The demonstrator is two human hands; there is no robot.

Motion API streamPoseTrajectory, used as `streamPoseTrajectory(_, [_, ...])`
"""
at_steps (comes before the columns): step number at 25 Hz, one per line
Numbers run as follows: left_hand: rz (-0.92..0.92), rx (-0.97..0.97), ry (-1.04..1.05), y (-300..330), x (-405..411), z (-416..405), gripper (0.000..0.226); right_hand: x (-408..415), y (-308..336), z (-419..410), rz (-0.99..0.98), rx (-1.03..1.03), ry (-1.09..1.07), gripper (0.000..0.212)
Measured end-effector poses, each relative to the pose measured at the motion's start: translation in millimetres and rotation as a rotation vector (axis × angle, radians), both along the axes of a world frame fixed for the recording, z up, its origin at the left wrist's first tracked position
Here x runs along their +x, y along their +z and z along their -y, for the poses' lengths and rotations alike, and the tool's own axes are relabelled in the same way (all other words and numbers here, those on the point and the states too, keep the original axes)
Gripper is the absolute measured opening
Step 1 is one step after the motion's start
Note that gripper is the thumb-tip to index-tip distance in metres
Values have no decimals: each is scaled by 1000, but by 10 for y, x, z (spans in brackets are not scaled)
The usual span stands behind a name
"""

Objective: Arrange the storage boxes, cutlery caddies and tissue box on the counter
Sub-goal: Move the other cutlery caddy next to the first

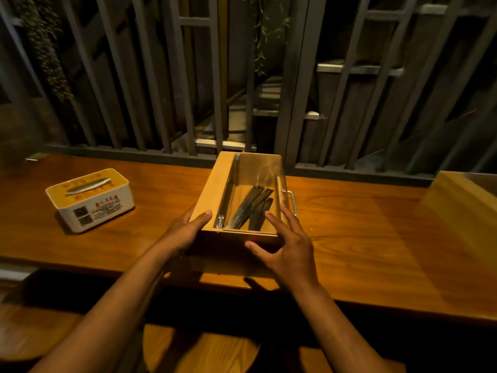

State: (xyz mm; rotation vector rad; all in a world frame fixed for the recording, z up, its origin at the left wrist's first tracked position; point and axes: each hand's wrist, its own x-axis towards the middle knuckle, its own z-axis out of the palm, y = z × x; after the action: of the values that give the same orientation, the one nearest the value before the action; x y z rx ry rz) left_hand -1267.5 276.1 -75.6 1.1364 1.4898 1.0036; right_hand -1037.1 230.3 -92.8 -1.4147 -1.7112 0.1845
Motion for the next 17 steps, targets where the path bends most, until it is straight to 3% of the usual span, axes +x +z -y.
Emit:
streamPoseTrajectory(4, [-19, 41, 48, 73, 509, 203, 48, 434, -3, 43, -1, 21, 6, 73])
streamPoseTrajectory(10, [22, 65, 39, 136, 1481, 425, 30, 1374, -27, 179, 15, 29, -5, 74])
streamPoseTrajectory(17, [15, 68, 12, 98, 2497, 570, 42, 2415, -9, 418, 12, 38, -17, 75])
